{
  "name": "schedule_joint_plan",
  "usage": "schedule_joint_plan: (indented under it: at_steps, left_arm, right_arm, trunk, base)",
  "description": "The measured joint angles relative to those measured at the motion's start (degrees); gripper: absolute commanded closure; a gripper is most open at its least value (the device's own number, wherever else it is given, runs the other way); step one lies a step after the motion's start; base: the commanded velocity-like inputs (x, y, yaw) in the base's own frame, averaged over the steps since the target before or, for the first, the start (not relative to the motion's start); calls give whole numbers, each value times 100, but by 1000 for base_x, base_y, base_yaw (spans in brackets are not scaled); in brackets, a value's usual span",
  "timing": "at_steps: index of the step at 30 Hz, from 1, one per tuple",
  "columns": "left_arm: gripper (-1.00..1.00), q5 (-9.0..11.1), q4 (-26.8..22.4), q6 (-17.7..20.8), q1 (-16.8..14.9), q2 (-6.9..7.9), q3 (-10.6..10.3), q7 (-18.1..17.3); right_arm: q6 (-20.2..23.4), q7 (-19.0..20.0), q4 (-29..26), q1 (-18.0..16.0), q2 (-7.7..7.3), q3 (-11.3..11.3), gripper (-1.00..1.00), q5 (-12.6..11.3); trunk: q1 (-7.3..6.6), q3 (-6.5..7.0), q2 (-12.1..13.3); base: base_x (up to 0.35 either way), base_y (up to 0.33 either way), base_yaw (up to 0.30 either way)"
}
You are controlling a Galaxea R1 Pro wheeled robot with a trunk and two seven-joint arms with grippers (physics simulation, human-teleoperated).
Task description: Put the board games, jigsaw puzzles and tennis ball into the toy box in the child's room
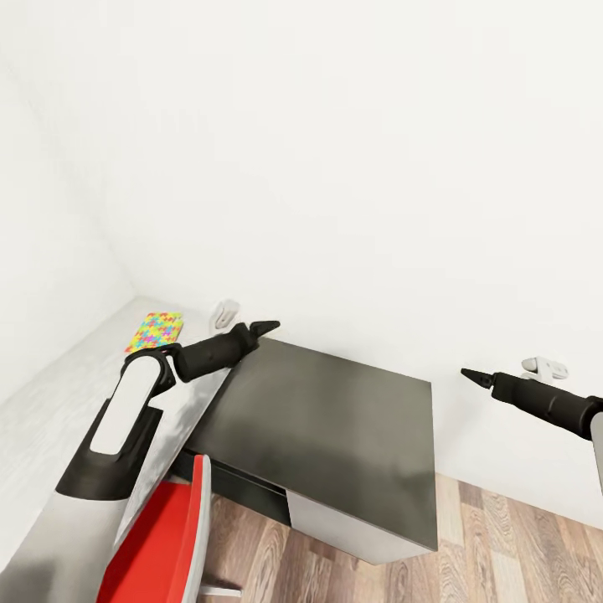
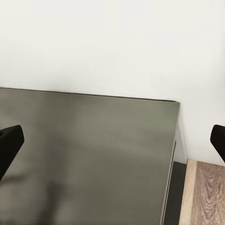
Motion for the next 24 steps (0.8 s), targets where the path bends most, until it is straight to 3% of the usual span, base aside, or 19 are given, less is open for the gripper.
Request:
schedule_joint_plan:
  at_steps: [3, 6, 7, 13, 14, 17, 19, 23, 24]
  left_arm:
    - [-100, -4, 292, 4, -304, 70, 64, 20]
    - [-100, -6, 920, 7, -891, 232, 128, 191]
    - [-100, 0, 926, 7, -898, 233, 128, 194]
    - [-100, 5, 2474, 8, -1945, 530, 259, 408]
    - [-100, 14, 2482, 7, -1951, 532, 260, 409]
    - [-100, -10, 3156, 5, -2445, 693, 294, 454]
    - [-100, -15, 3346, 3, -2602, 740, 297, 466]
    - [-100, -157, 4043, -1, -3118, 856, 305, 492]
    - [-100, -154, 4048, -2, -3122, 857, 305, 492]
  right_arm:
    - [0, -4, 95, -44, -2, 10, -100, 11]
    - [-1, -25, 553, -219, -7, 18, -100, 24]
    - [0, -25, 558, -222, -7, 18, -100, 21]
    - [0, -113, 1459, -642, 86, 30, -100, 49]
    - [0, -115, 1464, -644, 87, 30, -100, 47]
    - [0, -272, 1669, -757, 221, 29, -100, 25]
    - [0, -310, 1678, -781, 258, 34, -100, 17]
    - [1, -402, 1429, -809, 346, 50, -100, -7]
    - [1, -403, 1426, -809, 346, 50, -100, -1]
  trunk:
    - [0, 0, 0]
    - [0, 1, 1]
    - [0, 0, 0]
    - [1, 1, 1]
    - [0, 0, 0]
    - [0, 1, 0]
    - [0, 1, 0]
    - [0, -5, 0]
    - [0, -8, 0]
  base:
    - [0, 0, 0]
    - [0, 0, 0]
    - [0, 0, 0]
    - [0, 0, 0]
    - [0, 0, 0]
    - [0, 0, 0]
    - [0, 0, -3]
    - [0, 0, -45]
    - [0, 0, -78]
